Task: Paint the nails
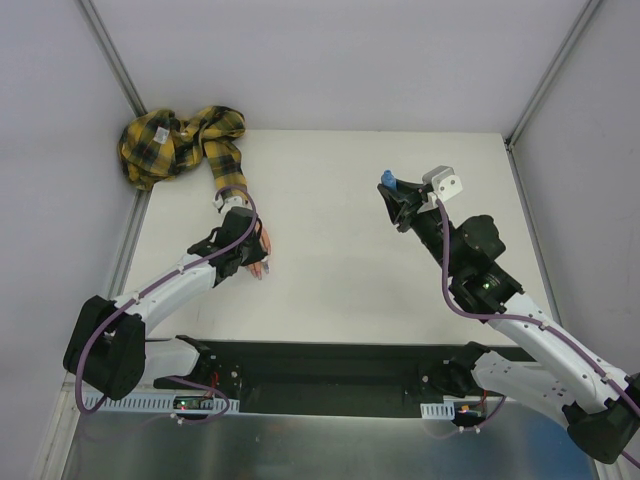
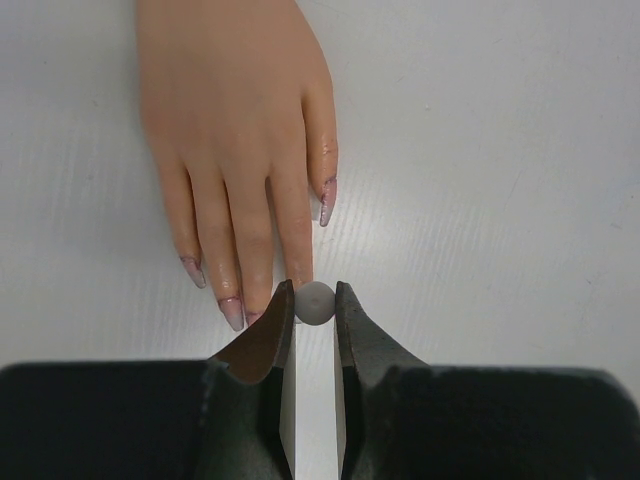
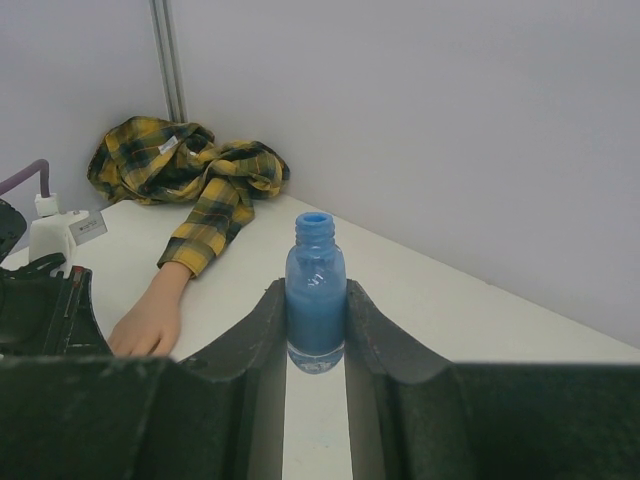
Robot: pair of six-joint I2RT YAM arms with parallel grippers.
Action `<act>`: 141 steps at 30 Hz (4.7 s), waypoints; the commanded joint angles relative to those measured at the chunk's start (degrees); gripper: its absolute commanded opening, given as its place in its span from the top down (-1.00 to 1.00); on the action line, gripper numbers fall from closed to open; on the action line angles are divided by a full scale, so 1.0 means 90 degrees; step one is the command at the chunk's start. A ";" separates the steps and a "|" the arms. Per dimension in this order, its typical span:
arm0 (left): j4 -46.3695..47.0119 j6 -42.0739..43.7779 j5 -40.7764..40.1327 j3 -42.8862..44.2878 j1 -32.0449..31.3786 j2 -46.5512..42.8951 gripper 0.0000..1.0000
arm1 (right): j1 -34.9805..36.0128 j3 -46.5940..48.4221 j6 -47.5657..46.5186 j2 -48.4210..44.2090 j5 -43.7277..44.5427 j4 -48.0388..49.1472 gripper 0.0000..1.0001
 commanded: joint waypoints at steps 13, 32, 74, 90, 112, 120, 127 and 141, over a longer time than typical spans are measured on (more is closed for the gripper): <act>0.0014 0.0069 -0.0385 0.0154 0.0030 -0.0058 1.00 | -0.0055 0.0034 0.0098 -0.0065 -0.0154 0.0499 1.00; 0.0150 0.0099 -0.0258 0.0232 0.0030 0.0040 1.00 | -0.0084 0.0044 0.0127 -0.0055 -0.0183 0.0499 0.99; -0.0143 -0.0009 0.0006 0.0007 0.0020 -0.0155 1.00 | -0.0094 0.0024 0.0176 -0.0104 -0.0251 0.0499 1.00; 0.0023 0.0108 -0.0199 0.0291 0.0030 0.0060 1.00 | -0.0103 0.0014 0.0157 -0.0104 -0.0222 0.0499 1.00; -0.0172 0.0108 0.0026 0.0007 0.0030 -0.0165 1.00 | -0.0123 0.0024 0.0206 -0.0114 -0.0300 0.0499 1.00; -0.0172 0.0098 0.0006 0.0144 0.0029 0.0050 1.00 | -0.0113 0.0024 0.0206 -0.0104 -0.0300 0.0489 1.00; -0.0152 0.0128 -0.0209 0.0495 0.0059 0.0236 1.00 | -0.0123 0.0014 0.0206 -0.0085 -0.0290 0.0509 1.00; -0.0279 0.0137 -0.0169 -0.0002 0.0069 -0.0174 1.00 | -0.0123 0.0024 0.0225 -0.0094 -0.0320 0.0509 1.00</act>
